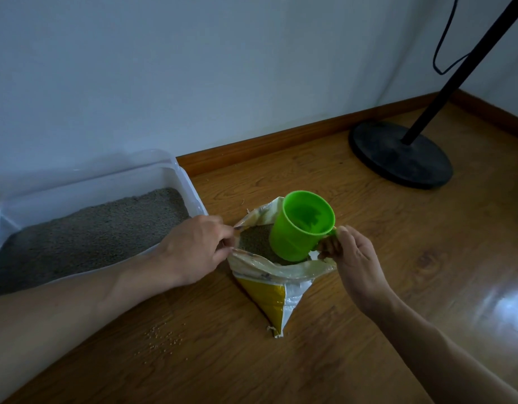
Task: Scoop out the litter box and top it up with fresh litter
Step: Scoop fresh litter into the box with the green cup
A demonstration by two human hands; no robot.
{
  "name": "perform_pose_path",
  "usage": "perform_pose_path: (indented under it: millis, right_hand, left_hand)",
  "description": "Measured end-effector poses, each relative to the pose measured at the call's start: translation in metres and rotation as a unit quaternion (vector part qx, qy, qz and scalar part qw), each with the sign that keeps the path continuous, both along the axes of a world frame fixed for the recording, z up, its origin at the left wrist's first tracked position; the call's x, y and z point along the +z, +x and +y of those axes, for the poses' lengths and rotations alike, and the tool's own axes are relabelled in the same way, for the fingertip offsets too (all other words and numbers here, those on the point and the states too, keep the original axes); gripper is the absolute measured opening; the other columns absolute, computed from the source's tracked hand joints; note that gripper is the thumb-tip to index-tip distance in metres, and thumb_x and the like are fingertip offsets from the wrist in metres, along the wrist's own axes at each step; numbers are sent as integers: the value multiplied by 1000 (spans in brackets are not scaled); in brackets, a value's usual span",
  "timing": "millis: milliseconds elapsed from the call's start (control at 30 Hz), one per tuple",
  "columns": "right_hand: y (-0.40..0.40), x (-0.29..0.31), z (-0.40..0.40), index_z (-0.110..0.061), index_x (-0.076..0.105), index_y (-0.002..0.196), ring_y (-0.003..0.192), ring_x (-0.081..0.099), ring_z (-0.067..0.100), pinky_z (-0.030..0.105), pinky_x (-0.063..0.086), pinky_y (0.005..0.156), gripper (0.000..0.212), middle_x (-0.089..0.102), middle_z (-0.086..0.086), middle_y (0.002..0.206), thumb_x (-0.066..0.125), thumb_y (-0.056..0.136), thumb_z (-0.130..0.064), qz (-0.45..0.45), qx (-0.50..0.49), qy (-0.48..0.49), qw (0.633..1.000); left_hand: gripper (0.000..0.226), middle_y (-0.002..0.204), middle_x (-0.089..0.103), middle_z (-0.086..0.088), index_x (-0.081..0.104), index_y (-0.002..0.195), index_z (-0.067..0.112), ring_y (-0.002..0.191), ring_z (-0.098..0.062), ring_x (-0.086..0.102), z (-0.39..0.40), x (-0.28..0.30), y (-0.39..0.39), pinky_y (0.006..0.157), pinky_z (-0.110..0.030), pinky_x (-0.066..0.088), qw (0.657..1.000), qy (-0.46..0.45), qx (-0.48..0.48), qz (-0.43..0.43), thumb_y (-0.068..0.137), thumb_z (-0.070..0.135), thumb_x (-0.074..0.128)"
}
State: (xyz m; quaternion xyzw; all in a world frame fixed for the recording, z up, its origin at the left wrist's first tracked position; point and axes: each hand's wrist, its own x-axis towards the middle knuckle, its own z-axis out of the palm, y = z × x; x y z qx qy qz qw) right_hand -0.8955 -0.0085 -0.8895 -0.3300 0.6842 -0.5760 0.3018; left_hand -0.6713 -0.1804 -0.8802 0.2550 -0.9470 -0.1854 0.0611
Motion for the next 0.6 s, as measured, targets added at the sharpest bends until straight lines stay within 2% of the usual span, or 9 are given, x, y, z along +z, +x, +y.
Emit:
perform_pose_path:
  millis: [100,200,367,467,600]
  right_hand:
    - [-1,6,-3,-4,52,78,70,49,21,42,47,72,37,51,10,74,35,105,-22,29,-20,2,999]
    - [1,10,-3,-10,51,75,70,49,22,45,46,73,37,50,8,74,35,106,-23,30,-3,-1,1000]
    - [2,11,-3,-14,51,72,67,47,20,45,44,70,37,51,1,68,36,105,-23,51,-30,5,998]
    - [6,10,-7,-11,53,76,71,48,23,48,46,72,35,52,7,74,38,104,-24,44,-10,-1,999]
    - [11,13,-17,-12,52,74,69,47,23,51,46,68,35,51,6,72,39,103,-26,69,-45,3,997]
  left_hand:
    - [8,88,49,15,66,94,31,79,-4,47,2,0,0,69,-24,42,1000,-2,5,1,95,37,60]
    - [9,92,54,12,67,96,30,85,-7,51,4,1,0,75,-28,49,1000,-1,7,2,95,36,60]
    - [8,92,54,12,67,95,31,86,-7,52,4,1,0,76,-28,48,1000,-2,7,-2,95,36,61]
    - [9,95,57,11,67,97,31,87,-8,55,6,0,0,79,-34,52,1000,5,9,-7,95,35,60]
    - [8,94,56,10,66,98,30,87,-9,55,9,1,-1,79,-36,53,1000,5,12,-12,96,34,59]
